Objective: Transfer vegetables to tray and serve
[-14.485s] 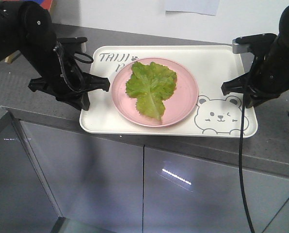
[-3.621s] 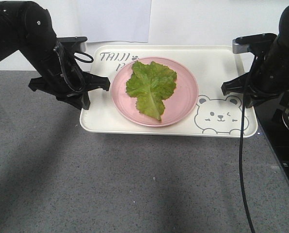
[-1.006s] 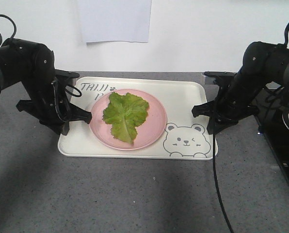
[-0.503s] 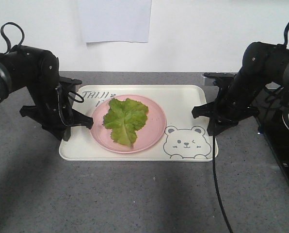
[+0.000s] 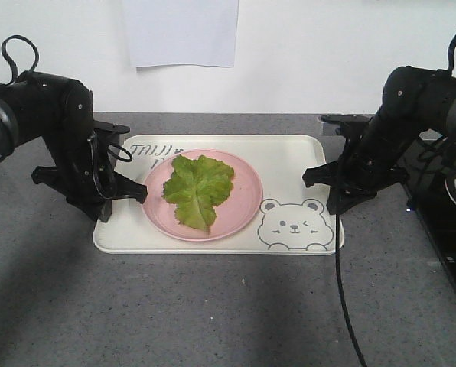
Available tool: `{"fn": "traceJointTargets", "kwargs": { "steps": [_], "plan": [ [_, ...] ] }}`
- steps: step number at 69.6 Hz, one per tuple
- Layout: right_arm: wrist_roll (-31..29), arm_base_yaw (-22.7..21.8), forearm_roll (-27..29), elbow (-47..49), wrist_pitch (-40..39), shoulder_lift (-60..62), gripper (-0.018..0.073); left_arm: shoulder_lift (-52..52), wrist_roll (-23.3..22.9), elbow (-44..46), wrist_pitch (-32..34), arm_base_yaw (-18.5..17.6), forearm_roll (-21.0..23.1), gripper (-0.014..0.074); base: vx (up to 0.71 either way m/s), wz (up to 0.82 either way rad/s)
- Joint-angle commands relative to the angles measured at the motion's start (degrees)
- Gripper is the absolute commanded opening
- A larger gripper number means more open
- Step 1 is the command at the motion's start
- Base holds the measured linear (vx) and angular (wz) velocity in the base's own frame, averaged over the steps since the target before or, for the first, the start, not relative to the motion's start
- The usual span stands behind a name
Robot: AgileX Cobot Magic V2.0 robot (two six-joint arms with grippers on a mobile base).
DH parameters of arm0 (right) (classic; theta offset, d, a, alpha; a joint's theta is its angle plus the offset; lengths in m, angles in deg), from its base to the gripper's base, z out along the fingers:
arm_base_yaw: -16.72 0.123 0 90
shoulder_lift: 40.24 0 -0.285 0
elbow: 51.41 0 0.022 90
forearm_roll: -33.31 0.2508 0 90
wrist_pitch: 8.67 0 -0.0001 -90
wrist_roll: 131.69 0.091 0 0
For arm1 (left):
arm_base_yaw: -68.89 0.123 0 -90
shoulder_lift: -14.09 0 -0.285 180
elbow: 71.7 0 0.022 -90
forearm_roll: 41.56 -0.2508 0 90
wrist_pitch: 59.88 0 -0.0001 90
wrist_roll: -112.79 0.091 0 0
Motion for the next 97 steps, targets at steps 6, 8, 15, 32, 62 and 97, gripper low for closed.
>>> {"fn": "traceJointTargets", "kwargs": {
  "steps": [6, 8, 15, 32, 62, 97],
  "plan": [
    [-2.6, 0.37, 1.29, 1.78, -1.28, 3.48, 0.0163, -2.48, 2.6, 1.34, 0.42, -0.34, -1.13, 0.0, 0.0, 0.0],
    [-2.6, 0.37, 1.29, 1.78, -1.28, 3.48, 0.0181, -2.48, 2.6, 1.34, 0.42, -0.34, -1.13, 0.0001, 0.0, 0.0],
    [-2.74, 0.37, 1.24, 1.78, -1.32, 3.48, 0.0263, -2.48, 2.6, 1.34, 0.42, -0.34, -1.13, 0.0011, 0.0, 0.0],
    [-2.99, 0.37, 0.98, 1.78, -1.62, 3.48, 0.0419, -2.54, 2.6, 1.42, 0.41, -0.34, -1.13, 0.0058, 0.0, 0.0],
    [-2.07, 0.31, 0.92, 1.78, -2.12, 3.69, 0.0435, -2.67, 2.23, 1.42, -0.82, -0.34, -1.38, 0.0268, 0.0, 0.0],
    [-0.2, 0.19, -2.46, 4.43, -3.73, 9.42, 0.0428, -4.84, 2.23, 1.75, -0.69, -0.34, -2.28, 0.0316, 0.0, 0.0]
  ]
}}
